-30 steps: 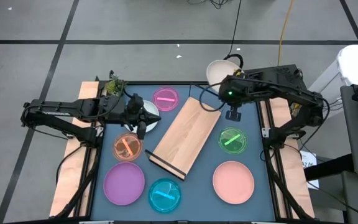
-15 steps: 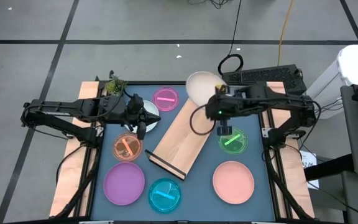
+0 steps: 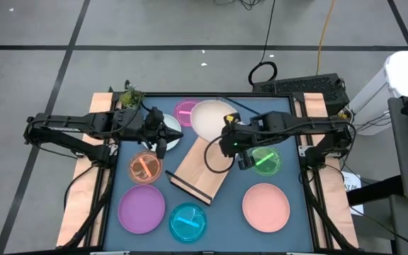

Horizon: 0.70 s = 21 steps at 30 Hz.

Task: Place and stack plates onto a shelf
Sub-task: Put the light brown plate on the shelf

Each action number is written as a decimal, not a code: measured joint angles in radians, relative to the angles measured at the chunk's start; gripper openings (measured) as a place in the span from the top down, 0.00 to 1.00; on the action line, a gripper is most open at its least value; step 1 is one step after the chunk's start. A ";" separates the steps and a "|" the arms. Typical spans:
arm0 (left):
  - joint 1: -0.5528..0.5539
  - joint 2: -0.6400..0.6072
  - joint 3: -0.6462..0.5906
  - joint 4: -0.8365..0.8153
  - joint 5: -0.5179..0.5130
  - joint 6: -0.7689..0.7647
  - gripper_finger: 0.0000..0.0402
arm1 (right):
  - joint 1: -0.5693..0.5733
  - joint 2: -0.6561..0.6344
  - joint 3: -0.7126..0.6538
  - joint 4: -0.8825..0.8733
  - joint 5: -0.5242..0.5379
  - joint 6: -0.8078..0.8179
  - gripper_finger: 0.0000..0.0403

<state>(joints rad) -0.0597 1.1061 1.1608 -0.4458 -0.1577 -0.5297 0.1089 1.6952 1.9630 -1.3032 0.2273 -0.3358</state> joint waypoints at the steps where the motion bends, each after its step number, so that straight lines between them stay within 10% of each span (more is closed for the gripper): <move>1: 0.000 0.000 0.000 0.000 -0.001 0.000 0.99 | 0.000 0.003 -0.008 0.010 -0.006 -0.017 1.00; 21: -0.001 0.000 0.000 -0.046 -0.019 -0.052 0.99 | -0.012 -0.002 -0.333 0.122 -0.090 -0.051 1.00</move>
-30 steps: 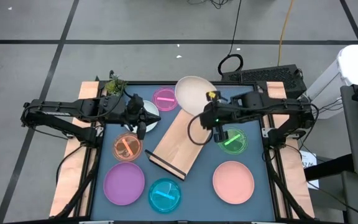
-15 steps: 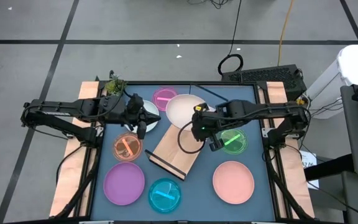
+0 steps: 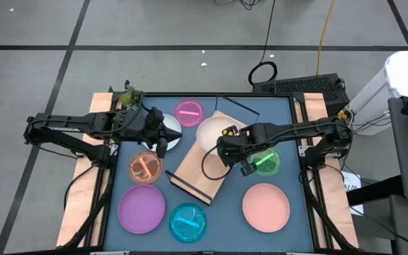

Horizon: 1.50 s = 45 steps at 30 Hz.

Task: Place and stack plates onto a shelf
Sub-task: Put the light brown plate on the shelf

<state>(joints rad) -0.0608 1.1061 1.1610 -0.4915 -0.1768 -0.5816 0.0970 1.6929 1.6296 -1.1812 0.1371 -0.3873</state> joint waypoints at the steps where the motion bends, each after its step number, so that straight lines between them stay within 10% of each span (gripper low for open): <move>1: 0.000 0.000 0.000 0.000 0.000 0.004 0.99 | -0.004 0.000 -0.015 0.008 -0.011 -0.002 1.00; 45: 0.000 0.000 0.000 -0.008 -0.012 0.023 0.99 | -0.197 0.000 -0.241 0.224 -0.064 -0.170 1.00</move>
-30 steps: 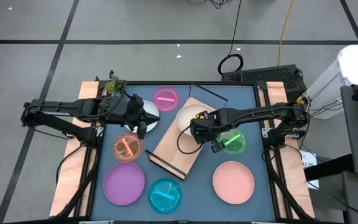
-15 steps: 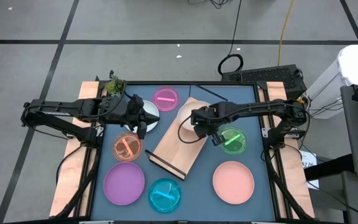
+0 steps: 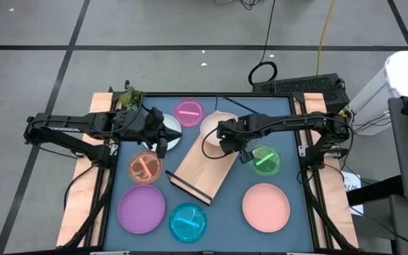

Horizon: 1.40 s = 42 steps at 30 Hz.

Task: Place and stack plates onto a shelf
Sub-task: Put the light brown plate on the shelf

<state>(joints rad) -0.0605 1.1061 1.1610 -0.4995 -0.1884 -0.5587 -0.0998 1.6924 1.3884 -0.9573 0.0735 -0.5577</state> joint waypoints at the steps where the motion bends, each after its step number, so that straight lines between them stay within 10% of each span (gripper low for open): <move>1: 0.000 0.000 0.000 0.000 0.000 0.000 0.99 | 0.000 0.000 0.000 0.000 0.000 -0.005 1.00; 42: 0.000 0.000 0.000 -0.007 -0.023 0.004 0.99 | -0.005 -0.001 -0.180 0.164 0.003 0.051 0.97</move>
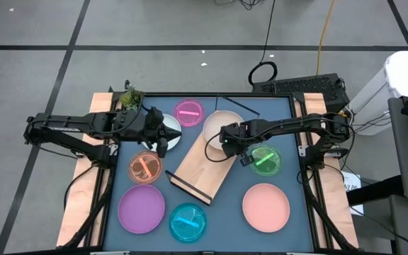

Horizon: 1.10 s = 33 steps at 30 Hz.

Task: Place and stack plates onto a shelf
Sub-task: Put the light brown plate on the shelf, then put the orange plate on the shelf

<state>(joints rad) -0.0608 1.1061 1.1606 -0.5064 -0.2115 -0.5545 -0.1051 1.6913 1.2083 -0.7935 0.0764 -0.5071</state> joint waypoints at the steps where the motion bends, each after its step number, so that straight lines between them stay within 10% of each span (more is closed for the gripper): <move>1: 0.000 0.000 0.000 0.000 0.000 0.001 0.99 | 0.000 0.000 0.000 0.000 0.000 0.000 0.97; 23: 0.000 0.000 0.000 -0.040 -0.010 -0.025 0.99 | 0.002 -0.079 -0.003 -0.004 -0.004 0.025 0.61; 33: 0.023 0.000 0.000 -0.518 -0.048 -0.628 0.97 | 0.002 -0.262 -0.002 -0.053 -0.025 0.324 0.60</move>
<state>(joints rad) -0.0377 1.1061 1.1603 -1.0243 -0.2597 -1.1826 -0.1028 1.4289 1.2068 -0.8464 0.0518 -0.1829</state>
